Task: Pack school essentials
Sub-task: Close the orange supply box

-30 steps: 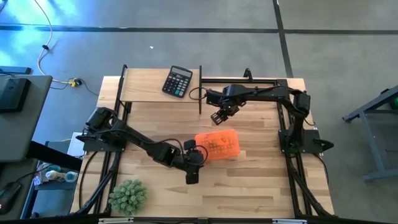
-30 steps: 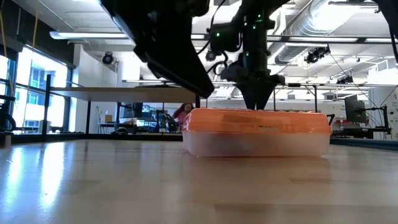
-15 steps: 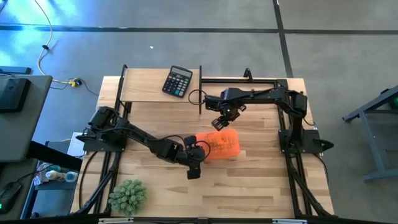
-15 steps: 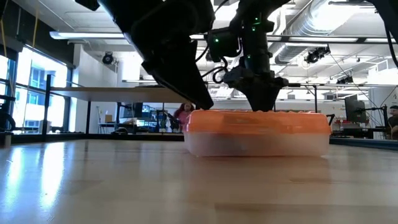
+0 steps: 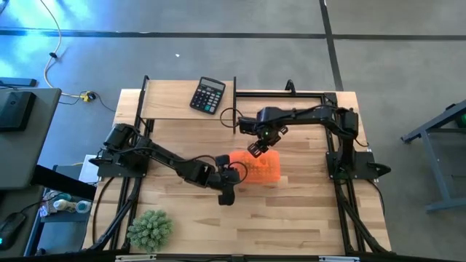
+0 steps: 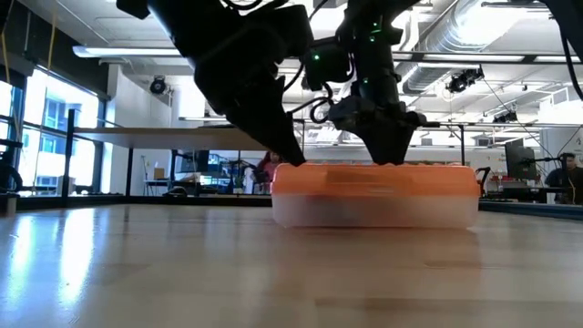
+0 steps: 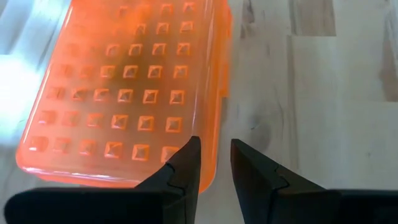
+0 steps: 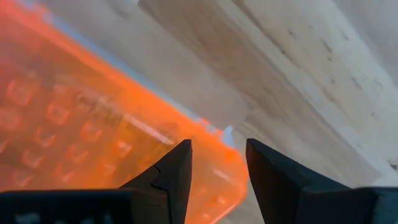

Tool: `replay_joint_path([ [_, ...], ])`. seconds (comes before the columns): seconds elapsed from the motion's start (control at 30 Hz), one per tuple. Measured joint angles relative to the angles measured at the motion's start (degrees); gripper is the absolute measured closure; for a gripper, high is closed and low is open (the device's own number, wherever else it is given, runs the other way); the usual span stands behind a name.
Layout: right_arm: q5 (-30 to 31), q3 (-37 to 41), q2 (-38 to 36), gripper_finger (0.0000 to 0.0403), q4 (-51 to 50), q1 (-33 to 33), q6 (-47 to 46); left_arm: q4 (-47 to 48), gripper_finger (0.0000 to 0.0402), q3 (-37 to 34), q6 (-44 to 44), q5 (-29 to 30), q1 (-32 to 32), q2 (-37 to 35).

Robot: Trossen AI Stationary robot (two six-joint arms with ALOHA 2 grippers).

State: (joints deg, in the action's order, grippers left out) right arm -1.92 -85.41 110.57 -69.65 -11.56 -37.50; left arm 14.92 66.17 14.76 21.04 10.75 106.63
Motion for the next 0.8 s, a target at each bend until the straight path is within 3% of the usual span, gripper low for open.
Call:
replay_joint_path([
  [0.4,-1.7,0.0,0.1,0.0259,-1.2,1.0,-1.1,0.9,0.0323,0.0,0.0,1.7,-0.3,0.0],
  [0.8,0.4,0.0,0.1,0.0259,-1.3,0.7,2.0,0.8,0.0323,-0.1,1.6,-0.8,-0.2,-0.5],
])
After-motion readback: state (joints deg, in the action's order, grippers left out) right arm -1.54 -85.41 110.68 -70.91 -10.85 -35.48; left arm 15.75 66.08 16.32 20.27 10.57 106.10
